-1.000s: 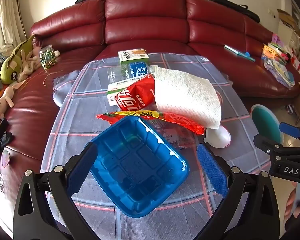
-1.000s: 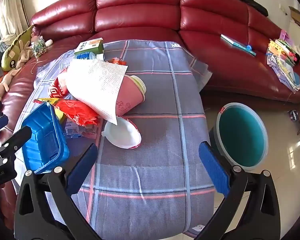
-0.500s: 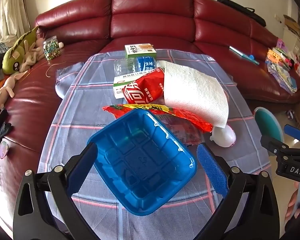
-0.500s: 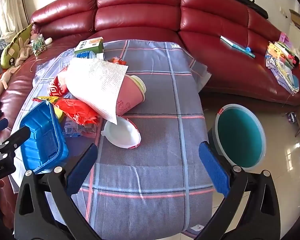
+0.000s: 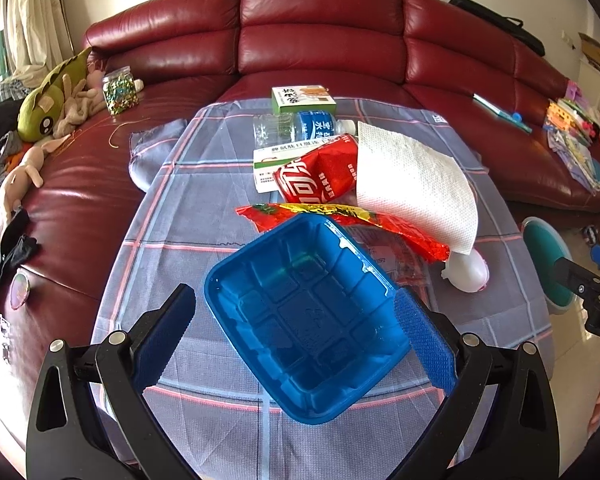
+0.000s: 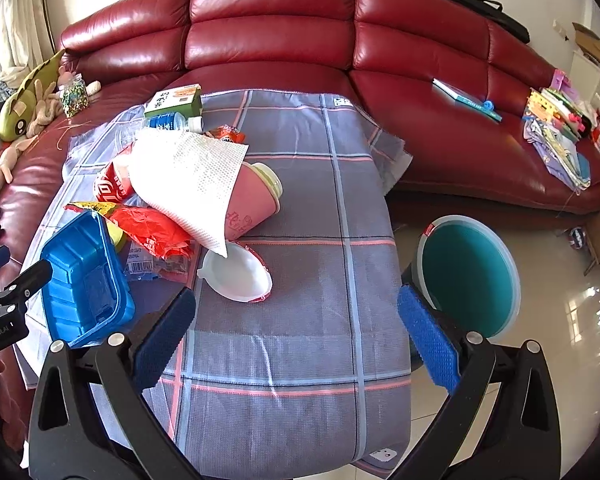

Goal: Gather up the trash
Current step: 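Move the left gripper toward the blue plastic tray on the table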

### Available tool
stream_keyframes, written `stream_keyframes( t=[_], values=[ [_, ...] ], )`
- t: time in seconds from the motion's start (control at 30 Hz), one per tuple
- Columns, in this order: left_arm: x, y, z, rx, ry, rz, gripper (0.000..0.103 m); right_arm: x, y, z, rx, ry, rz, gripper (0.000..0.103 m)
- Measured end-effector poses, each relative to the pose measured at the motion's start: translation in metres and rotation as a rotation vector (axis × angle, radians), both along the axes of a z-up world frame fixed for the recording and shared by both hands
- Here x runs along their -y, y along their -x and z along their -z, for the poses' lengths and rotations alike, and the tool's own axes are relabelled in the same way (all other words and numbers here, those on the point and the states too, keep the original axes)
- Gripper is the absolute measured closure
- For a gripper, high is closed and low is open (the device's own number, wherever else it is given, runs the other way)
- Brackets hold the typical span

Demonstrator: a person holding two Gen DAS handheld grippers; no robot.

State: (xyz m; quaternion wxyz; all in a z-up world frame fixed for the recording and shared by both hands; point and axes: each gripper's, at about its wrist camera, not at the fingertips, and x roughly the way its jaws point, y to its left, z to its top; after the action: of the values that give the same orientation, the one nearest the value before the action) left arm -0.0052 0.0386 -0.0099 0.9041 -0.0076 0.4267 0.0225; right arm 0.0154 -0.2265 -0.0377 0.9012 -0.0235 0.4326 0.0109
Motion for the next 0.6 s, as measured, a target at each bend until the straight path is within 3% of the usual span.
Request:
stream_keyframes(
  t=[0.6],
  values=[
    [-0.0018,-0.0001,-0.006,-0.011,0.016,0.003,0.004,0.0003,0.0037,-0.0034,-0.011,0.012,0.0,0.006]
  ],
)
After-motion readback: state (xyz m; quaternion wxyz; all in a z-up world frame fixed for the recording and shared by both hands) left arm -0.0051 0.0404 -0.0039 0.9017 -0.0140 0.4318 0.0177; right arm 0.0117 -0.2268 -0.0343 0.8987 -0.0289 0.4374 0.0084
